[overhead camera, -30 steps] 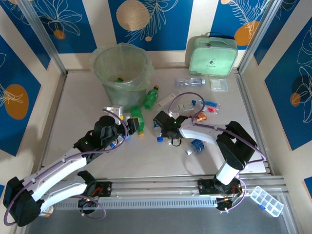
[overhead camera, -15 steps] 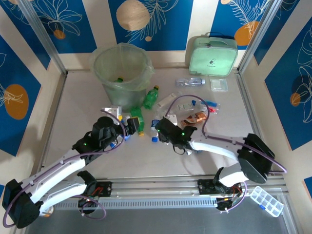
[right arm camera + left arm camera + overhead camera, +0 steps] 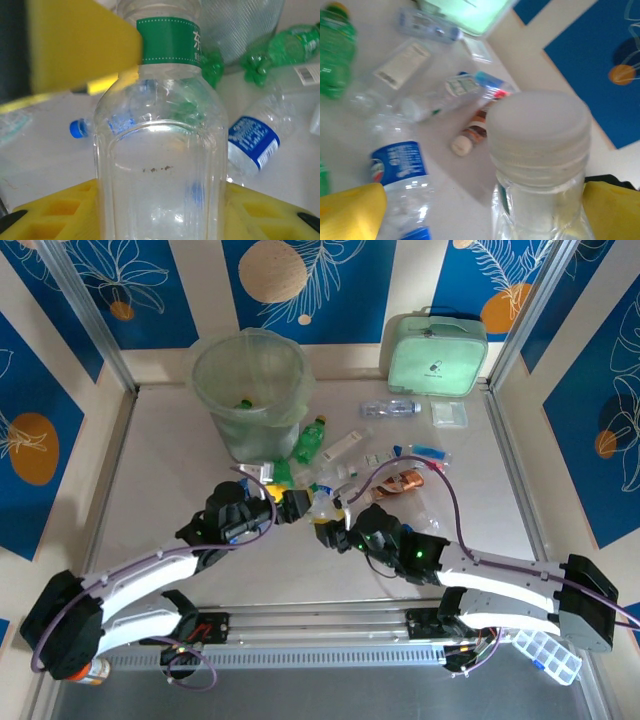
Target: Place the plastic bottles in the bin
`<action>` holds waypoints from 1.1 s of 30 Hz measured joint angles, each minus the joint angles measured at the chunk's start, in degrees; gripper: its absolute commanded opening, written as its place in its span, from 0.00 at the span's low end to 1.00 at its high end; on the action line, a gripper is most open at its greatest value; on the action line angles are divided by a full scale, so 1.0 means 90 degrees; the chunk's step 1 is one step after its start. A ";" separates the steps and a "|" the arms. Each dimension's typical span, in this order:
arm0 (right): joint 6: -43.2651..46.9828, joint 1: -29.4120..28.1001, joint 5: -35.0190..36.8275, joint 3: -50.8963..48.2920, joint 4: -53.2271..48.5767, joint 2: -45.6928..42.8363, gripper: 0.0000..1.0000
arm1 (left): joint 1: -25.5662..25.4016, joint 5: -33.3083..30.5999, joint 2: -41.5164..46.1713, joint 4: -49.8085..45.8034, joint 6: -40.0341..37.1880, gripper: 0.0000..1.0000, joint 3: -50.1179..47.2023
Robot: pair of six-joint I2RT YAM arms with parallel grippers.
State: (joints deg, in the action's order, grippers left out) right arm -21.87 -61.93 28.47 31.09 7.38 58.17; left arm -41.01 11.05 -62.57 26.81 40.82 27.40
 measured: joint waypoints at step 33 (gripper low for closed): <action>0.0459 -0.0270 -0.0274 -0.0005 0.0529 0.0189 0.86 | 0.0012 -0.0104 0.1375 -0.0107 -0.0602 0.33 -0.0121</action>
State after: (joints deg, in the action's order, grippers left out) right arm -17.74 -64.36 26.00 31.05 12.14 59.88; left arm -40.91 10.11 -50.19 25.85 35.40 26.30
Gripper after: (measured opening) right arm 0.851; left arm 0.400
